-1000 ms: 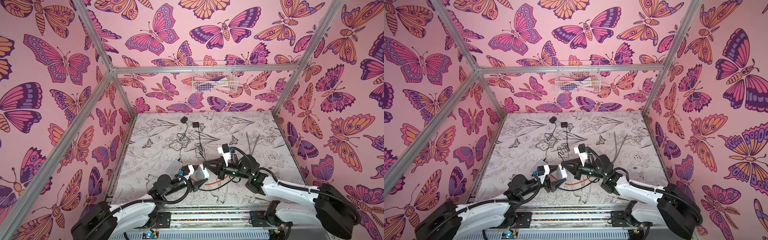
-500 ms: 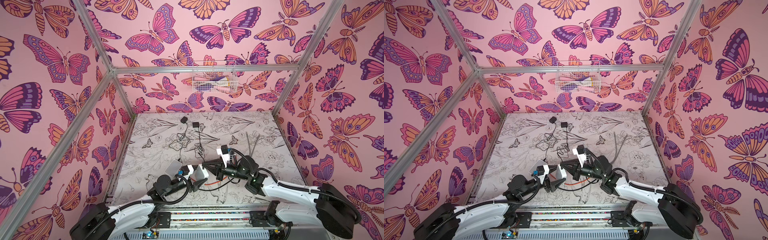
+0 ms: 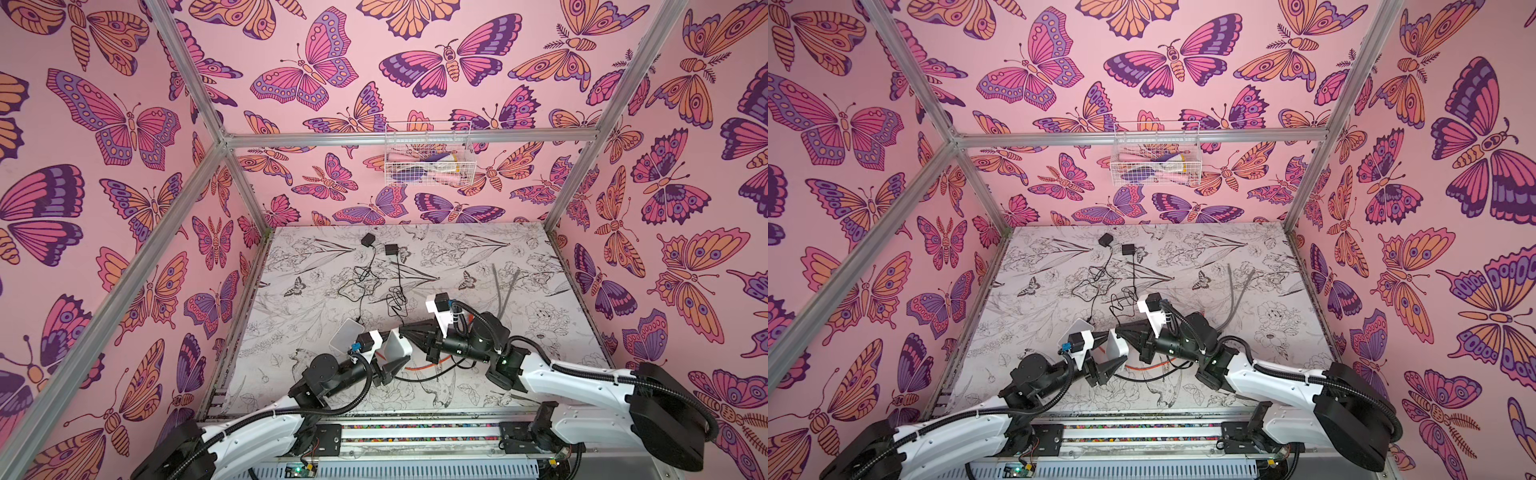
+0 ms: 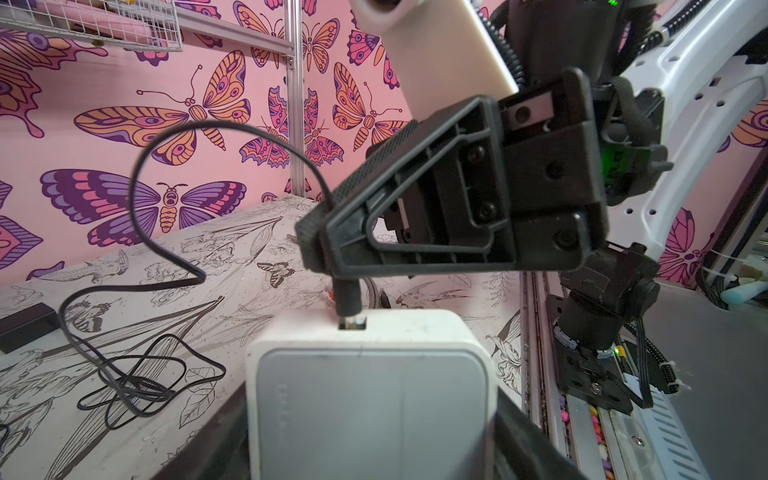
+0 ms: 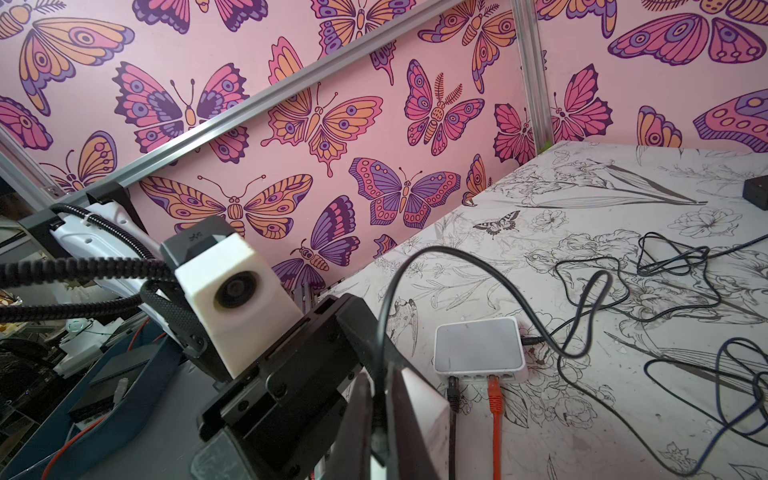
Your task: Insert the plug into the switch port
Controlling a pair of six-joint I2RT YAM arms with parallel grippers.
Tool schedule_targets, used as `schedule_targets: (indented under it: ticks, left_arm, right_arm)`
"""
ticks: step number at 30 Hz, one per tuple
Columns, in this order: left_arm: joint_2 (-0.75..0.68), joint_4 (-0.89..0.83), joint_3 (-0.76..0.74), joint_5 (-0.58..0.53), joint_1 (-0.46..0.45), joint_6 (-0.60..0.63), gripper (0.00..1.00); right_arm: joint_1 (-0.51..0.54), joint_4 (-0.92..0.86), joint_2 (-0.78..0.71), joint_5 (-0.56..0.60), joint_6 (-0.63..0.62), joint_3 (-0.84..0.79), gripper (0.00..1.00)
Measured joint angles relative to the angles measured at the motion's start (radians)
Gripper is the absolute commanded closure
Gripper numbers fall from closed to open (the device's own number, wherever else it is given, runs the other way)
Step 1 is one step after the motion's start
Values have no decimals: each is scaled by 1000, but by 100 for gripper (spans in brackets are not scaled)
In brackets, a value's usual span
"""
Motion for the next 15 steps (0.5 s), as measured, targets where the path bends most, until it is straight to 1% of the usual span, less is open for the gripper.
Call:
schedule_targets:
  ticks: [15]
  left_arm:
    - [-85, -64, -7, -27, 0, 10, 100]
  right_arm:
    - [21, -32, 7, 22, -22, 31, 100]
